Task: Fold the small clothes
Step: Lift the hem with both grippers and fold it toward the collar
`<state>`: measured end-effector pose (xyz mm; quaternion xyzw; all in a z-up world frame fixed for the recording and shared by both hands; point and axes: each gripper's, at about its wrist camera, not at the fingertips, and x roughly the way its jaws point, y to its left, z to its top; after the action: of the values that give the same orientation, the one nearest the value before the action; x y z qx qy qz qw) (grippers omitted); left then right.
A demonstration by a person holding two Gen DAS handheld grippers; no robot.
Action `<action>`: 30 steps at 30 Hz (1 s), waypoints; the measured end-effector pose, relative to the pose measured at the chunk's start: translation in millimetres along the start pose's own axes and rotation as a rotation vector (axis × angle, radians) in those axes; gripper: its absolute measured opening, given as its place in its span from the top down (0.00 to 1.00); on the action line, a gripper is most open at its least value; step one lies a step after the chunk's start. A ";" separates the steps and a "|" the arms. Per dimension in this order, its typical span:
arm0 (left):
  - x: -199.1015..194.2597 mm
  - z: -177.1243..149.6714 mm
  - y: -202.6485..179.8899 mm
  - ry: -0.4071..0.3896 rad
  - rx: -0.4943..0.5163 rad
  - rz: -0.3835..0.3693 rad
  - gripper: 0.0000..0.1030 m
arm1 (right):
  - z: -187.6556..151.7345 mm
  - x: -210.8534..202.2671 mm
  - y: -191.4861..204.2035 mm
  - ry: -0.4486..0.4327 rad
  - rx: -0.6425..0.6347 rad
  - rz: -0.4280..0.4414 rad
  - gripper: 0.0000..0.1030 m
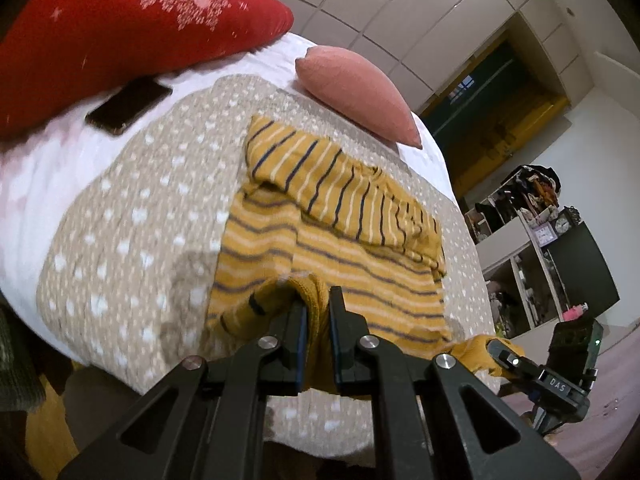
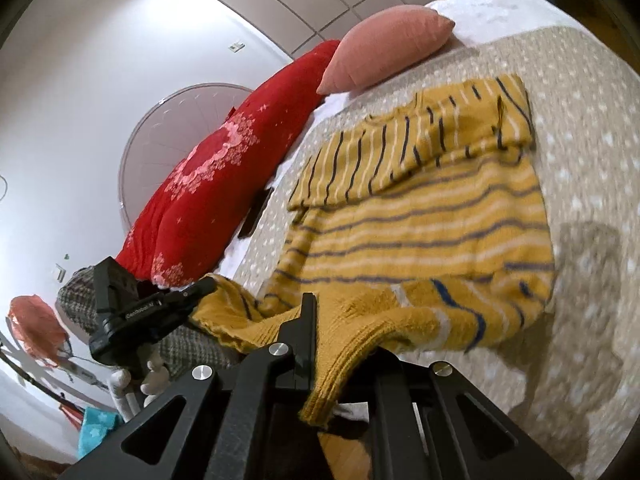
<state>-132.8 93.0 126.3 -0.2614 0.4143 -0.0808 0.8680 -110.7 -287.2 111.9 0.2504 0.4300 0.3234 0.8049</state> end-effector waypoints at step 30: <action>179.6 173.2 -29.5 0.064 0.075 0.236 0.91 | 198.4 118.0 -81.2 -0.017 0.164 -0.153 0.94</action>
<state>116.9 70.8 110.1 -0.1753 0.4663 -0.0020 0.8671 133.3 -279.2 94.2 0.2845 0.4659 0.2225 0.8077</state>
